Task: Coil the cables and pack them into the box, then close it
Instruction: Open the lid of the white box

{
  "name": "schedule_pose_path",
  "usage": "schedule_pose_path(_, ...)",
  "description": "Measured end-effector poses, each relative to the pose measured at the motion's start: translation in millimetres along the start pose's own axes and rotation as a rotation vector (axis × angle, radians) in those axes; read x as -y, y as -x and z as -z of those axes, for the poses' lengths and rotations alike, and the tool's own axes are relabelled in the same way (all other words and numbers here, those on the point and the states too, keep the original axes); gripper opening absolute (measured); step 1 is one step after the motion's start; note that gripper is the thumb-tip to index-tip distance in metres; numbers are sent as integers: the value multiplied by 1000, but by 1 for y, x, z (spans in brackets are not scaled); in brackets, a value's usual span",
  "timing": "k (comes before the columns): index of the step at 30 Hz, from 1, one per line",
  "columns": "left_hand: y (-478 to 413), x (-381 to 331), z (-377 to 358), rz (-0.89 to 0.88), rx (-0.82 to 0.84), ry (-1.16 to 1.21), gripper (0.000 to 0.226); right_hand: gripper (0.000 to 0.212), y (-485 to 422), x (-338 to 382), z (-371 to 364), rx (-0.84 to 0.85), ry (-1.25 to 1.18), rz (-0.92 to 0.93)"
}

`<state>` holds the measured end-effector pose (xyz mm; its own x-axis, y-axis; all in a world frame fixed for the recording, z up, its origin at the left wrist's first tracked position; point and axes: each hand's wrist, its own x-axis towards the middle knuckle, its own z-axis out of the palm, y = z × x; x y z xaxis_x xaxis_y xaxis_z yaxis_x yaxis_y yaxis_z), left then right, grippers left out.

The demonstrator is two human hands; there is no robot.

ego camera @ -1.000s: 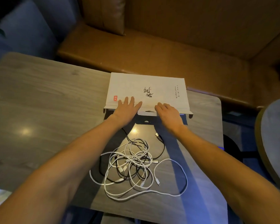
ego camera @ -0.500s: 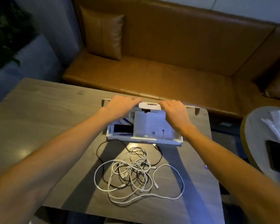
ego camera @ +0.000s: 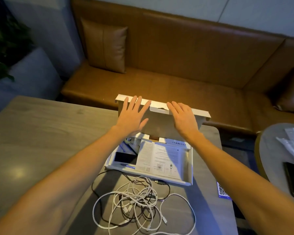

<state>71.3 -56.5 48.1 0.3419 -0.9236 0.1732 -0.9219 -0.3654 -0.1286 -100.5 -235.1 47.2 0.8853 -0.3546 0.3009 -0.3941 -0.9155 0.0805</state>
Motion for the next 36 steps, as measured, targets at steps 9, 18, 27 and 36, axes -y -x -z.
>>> schedule_pose_path(9,-42,1,-13,100,-9,25,80,79,-29,7,-5,158,29,-155)
schedule_pose_path(18,-25,-5,-21,57,91,27,74,80,-26,9,-8,225,43,-113)
schedule_pose_path(27,56,-17,-64,98,416,148,72,69,46,37,-40,646,-36,-75)
schedule_pose_path(36,131,-18,-79,105,637,169,112,108,128,54,-51,848,-122,-201)
